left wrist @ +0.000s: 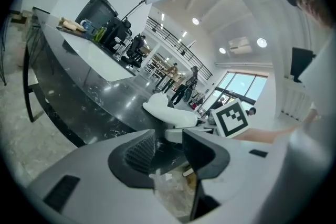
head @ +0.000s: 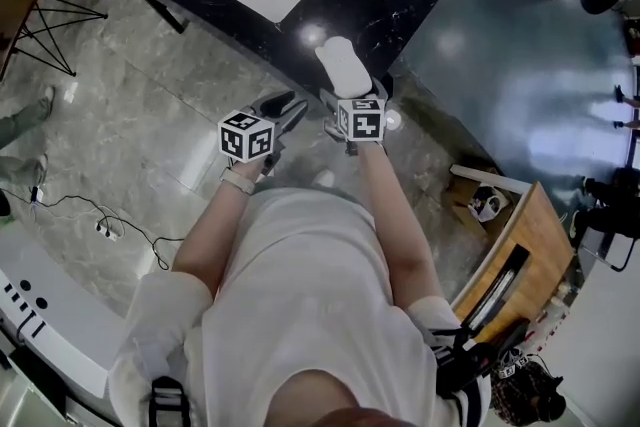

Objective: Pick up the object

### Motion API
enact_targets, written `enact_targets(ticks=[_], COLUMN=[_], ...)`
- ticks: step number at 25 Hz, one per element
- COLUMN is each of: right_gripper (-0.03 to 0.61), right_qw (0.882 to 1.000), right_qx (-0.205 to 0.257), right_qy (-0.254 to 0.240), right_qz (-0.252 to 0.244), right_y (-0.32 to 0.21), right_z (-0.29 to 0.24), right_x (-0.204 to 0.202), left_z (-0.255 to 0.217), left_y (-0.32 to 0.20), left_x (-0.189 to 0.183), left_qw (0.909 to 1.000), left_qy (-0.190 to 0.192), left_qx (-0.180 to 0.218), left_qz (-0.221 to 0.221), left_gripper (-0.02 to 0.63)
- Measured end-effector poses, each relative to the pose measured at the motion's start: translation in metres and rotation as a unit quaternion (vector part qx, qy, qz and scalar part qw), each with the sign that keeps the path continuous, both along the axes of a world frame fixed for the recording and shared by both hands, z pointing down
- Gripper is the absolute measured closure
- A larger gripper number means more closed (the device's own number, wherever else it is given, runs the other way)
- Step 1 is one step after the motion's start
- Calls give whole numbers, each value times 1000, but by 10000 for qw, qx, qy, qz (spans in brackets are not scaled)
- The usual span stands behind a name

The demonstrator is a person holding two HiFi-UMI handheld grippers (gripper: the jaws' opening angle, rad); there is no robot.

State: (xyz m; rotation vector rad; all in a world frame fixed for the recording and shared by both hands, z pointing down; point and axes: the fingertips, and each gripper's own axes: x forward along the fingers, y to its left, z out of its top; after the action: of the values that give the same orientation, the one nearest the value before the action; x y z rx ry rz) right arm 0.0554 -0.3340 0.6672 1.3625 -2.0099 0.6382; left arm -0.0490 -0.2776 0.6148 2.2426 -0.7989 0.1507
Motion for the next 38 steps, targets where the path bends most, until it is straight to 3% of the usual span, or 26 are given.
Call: enact_targets(ticks=[9, 20, 29, 38], right_gripper=[61, 63, 64, 64], right_qw=[9995, 9996, 9931, 9717], right_qx=[249, 164, 7, 154], right_qy=[-72, -48, -991, -2215], right_qz=[200, 246, 629, 806], right_y=[-7, -6, 1, 5], right_z=[2, 0, -12, -56], right_x=[-1, 1, -2, -14], left_z=[4, 5, 7, 0], left_y=[6, 17, 23, 28], left_x=[-21, -22, -28, -29], left_qw=[9997, 9997, 9993, 9993], left_qy=[-20, -20, -39, 41], left_qx=[-99, -169, -223, -190], left_qz=[-216, -199, -281, -327], left_gripper=[465, 466, 465, 465])
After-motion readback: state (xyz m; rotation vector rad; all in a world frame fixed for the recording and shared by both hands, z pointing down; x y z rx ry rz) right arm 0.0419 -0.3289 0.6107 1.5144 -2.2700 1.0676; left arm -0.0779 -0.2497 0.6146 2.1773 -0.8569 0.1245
